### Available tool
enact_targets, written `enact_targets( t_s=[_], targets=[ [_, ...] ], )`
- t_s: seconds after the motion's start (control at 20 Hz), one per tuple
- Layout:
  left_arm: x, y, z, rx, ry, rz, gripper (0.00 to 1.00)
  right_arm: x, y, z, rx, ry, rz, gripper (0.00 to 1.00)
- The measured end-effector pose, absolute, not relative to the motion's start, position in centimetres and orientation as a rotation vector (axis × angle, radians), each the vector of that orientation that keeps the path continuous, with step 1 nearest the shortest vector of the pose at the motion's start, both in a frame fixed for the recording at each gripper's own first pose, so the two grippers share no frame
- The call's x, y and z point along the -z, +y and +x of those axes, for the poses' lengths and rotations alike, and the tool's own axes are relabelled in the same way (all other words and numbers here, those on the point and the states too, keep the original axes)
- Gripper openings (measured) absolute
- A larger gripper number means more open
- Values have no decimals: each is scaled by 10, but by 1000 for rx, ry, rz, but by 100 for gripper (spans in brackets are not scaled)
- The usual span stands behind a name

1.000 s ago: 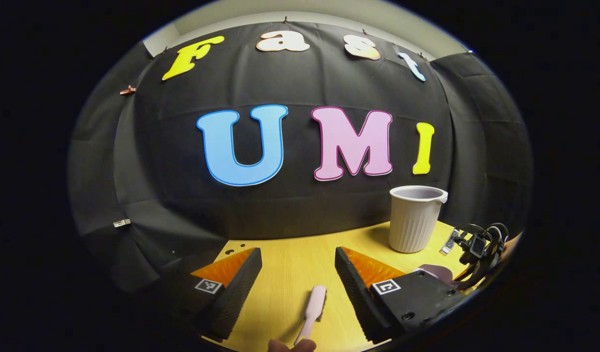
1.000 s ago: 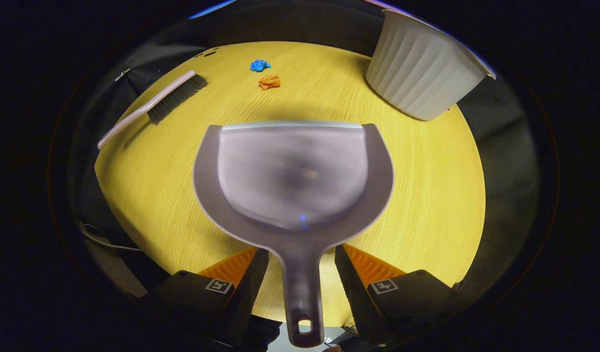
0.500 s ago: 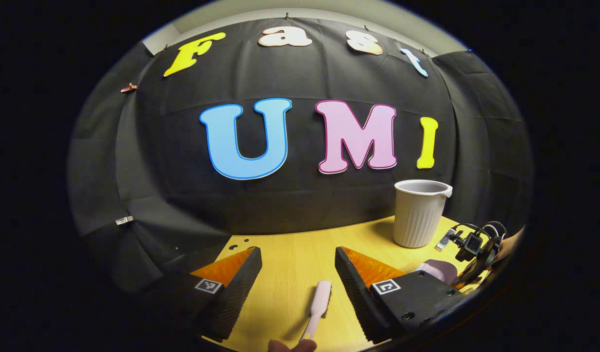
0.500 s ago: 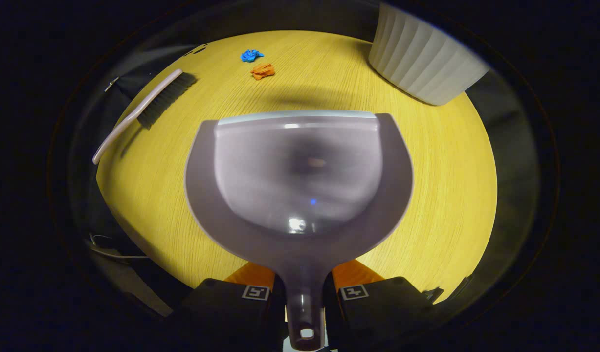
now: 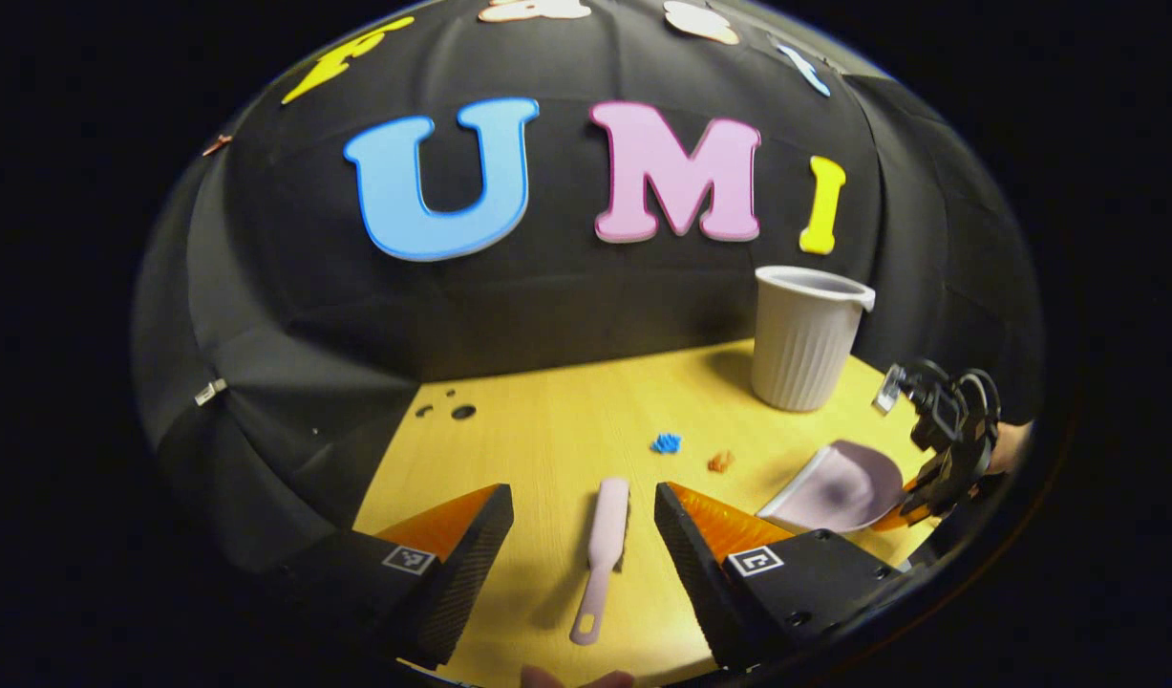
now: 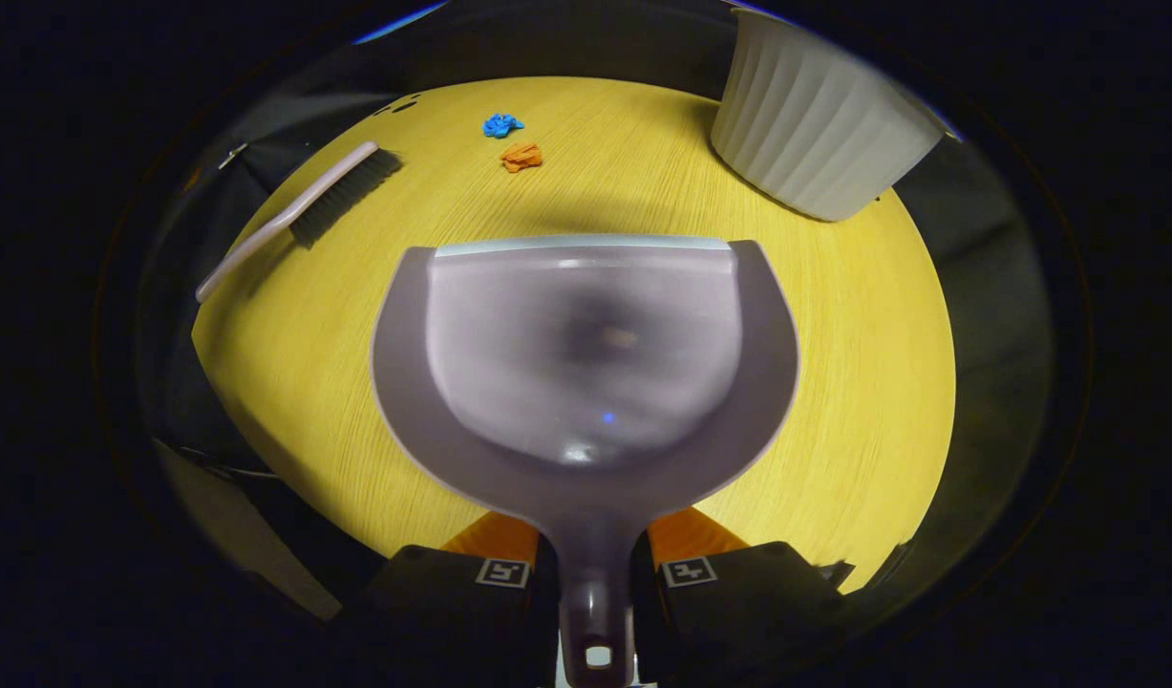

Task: Pick up the small broom and dustpan from the desktop, sweep the trash into the dustpan with the broom, and then empty the trash into the garbage bin.

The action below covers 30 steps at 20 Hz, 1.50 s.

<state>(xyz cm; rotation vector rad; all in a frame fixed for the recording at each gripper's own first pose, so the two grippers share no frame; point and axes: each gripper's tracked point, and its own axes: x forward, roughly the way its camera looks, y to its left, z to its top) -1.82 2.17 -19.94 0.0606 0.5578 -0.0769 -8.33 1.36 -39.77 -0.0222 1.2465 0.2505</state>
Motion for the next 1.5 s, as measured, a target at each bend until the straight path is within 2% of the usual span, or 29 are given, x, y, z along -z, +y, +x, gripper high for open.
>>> enact_targets(
  t_s=[0.3,0.45,0.7,1.0,1.3,1.35,1.4,1.5],
  targets=[
    [297,21,-31,133,908,7,94,380,4,-94,-222,1196,5,35],
    [326,26,-23,127,996,-10,93,372,-3,-99,-203,1178,21,35],
    [366,34,-13,148,1070,59,89,367,-10,-107,-179,1166,30,35],
    [383,25,-7,174,1117,47,84,364,-13,-117,-171,1171,39,35],
    [393,23,-5,178,1154,68,65,357,-5,-116,-188,1159,35,35],
    [393,22,-5,171,1157,80,61,356,-3,-115,-192,1158,33,31],
    [394,21,-1,178,1148,84,59,355,-2,-116,-194,1157,32,35],
    [395,18,0,186,1149,90,54,354,1,-116,-201,1158,35,35]
  ],
)
